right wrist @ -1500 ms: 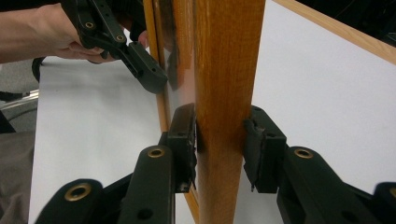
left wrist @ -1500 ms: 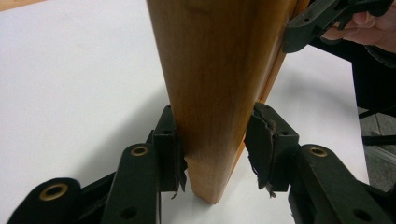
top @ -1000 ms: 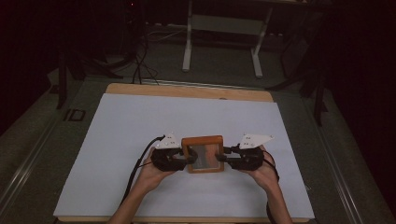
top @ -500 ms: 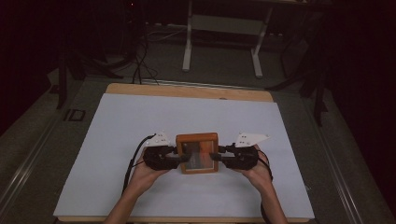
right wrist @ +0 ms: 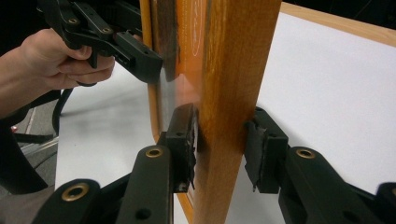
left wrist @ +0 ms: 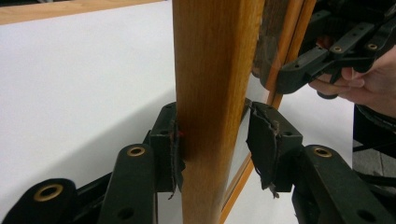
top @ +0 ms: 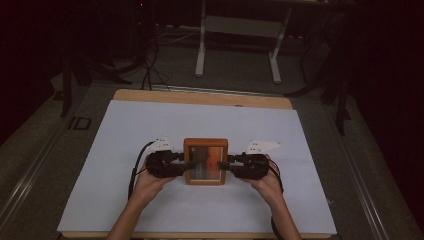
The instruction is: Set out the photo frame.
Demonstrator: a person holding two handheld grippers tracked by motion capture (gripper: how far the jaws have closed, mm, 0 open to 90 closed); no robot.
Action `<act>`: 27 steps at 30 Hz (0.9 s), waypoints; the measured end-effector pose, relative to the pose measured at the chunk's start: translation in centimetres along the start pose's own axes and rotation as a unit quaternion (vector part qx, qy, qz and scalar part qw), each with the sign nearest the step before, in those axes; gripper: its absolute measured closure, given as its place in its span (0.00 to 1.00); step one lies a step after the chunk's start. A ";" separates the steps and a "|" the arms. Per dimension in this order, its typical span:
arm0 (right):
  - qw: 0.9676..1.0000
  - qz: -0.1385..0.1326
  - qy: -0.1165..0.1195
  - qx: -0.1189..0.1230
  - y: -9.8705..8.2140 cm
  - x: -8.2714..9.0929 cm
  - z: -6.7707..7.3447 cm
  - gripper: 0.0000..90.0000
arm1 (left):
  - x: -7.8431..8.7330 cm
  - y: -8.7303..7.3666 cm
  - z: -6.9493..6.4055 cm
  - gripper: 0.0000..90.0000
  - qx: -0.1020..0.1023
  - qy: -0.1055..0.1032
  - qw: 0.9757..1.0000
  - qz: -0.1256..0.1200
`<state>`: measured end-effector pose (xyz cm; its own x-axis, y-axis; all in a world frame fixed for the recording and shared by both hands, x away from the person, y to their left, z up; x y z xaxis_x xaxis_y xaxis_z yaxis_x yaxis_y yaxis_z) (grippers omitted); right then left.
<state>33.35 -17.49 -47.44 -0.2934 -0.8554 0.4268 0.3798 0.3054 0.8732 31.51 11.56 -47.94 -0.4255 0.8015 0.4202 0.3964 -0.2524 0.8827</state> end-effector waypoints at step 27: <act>0.998 -0.002 0.005 -0.059 -1.6 -2.6 -1.6 0.73 | -0.9 -1.7 2.3 0.62 0.046 0.005 0.999 0.001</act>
<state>34.93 -16.40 -50.36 -0.2861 -0.8610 0.4205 0.4793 0.2514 0.8409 33.04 12.51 -50.31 -0.4330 0.7954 0.4240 0.4700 -0.2021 0.8592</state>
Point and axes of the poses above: each handheld gripper's, and its own axes: x roughly backward along the jaws, y roughly out of its top, z roughly to its left, the point moved 1 cm from there along -x, roughly forward along the jaws, and after that the axes turned 4 degrees about -x, right-handed, at the moved point
